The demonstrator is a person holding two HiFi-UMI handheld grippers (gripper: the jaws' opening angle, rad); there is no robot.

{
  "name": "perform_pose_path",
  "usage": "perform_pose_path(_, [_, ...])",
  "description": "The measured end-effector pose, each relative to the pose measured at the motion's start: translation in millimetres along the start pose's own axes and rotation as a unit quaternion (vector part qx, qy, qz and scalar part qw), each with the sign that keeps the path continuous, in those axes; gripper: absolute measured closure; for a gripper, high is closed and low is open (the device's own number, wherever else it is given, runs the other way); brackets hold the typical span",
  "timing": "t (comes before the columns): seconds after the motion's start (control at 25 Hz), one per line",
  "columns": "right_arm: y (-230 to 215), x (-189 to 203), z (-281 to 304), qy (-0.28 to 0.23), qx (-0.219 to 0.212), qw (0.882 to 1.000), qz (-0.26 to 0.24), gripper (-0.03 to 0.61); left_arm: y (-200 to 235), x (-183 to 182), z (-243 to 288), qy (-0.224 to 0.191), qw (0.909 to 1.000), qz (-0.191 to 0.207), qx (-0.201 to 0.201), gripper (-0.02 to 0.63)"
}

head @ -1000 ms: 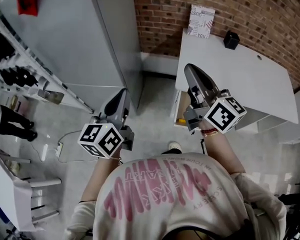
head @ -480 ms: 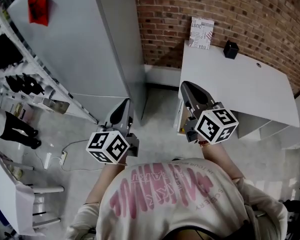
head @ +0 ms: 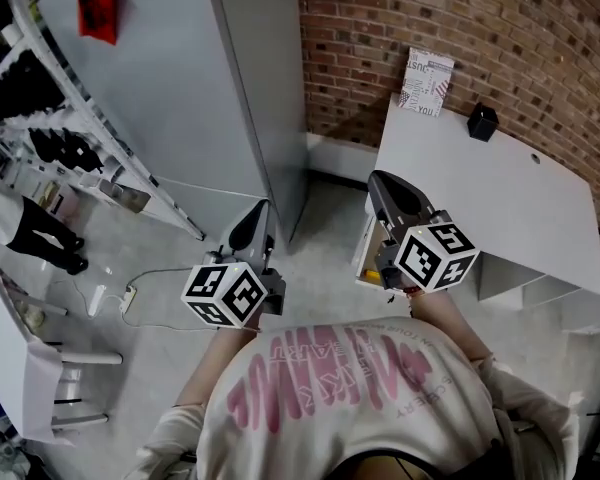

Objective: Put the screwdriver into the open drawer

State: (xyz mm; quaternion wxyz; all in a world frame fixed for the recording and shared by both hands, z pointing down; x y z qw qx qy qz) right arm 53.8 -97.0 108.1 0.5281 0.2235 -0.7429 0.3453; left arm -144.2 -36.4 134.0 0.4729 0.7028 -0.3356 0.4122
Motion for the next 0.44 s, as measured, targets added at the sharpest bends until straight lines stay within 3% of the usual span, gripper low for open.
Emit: perform_pose_path(0.44, [-30.1, -1.1, 6.0, 0.02, -0.012, 1.0, -0.002, 0.571, -13.9, 13.7, 23.1, -0.001, 0.9999, 0.011, -0.012, 0.611])
Point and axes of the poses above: the fingertips, and each gripper's own axes: z forward along the fingers, y to its left, x out of its underside, the point moved 3 cm from there along -z, backward along the fingers, and after that the axes turned 11 degrees about -y, right-handed, at the moved point
